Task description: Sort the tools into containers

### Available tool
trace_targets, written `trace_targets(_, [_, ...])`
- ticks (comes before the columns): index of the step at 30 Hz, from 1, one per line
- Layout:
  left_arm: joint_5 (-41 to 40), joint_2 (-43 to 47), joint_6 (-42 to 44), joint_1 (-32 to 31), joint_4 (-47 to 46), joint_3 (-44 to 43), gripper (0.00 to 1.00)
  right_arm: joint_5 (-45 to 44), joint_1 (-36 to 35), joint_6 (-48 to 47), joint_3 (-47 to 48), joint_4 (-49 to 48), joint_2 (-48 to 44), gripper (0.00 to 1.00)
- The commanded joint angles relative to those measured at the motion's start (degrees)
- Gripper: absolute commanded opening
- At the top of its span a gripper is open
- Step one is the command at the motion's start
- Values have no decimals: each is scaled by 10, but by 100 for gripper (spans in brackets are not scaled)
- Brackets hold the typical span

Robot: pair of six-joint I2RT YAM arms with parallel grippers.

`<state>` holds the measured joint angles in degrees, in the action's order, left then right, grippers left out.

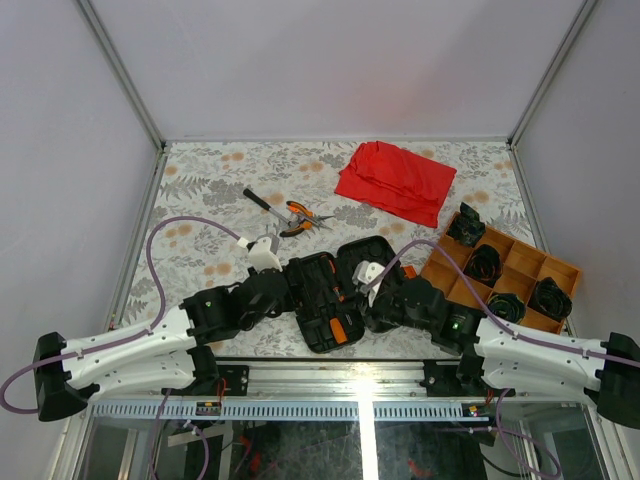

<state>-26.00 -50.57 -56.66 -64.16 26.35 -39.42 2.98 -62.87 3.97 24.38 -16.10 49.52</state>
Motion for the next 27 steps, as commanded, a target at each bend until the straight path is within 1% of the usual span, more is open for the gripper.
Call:
trace_targets(1, [-1, 1, 21, -2, -19, -18, 77, 124, -11, -73, -11, -40, 8, 4])
trace_targets(4, [11, -3, 33, -2, -31, -17, 77, 147, -21, -113, -12, -18, 10, 7])
trace_targets(7, [24, -8, 39, -2, -41, -18, 77, 162, -29, -175, -12, 10, -2, 8])
trace_targets(14, [57, -17, 64, -2, -82, -19, 77, 161, -33, -334, 5, 95, -12, 3])
trace_targets(21, [143, -41, 120, -2, -156, -28, 76, 116, -33, -509, 43, 207, -14, 0])
trace_targets(27, [206, -69, 167, -2, -178, -37, 68, 81, -32, -584, 56, 242, -29, 0])
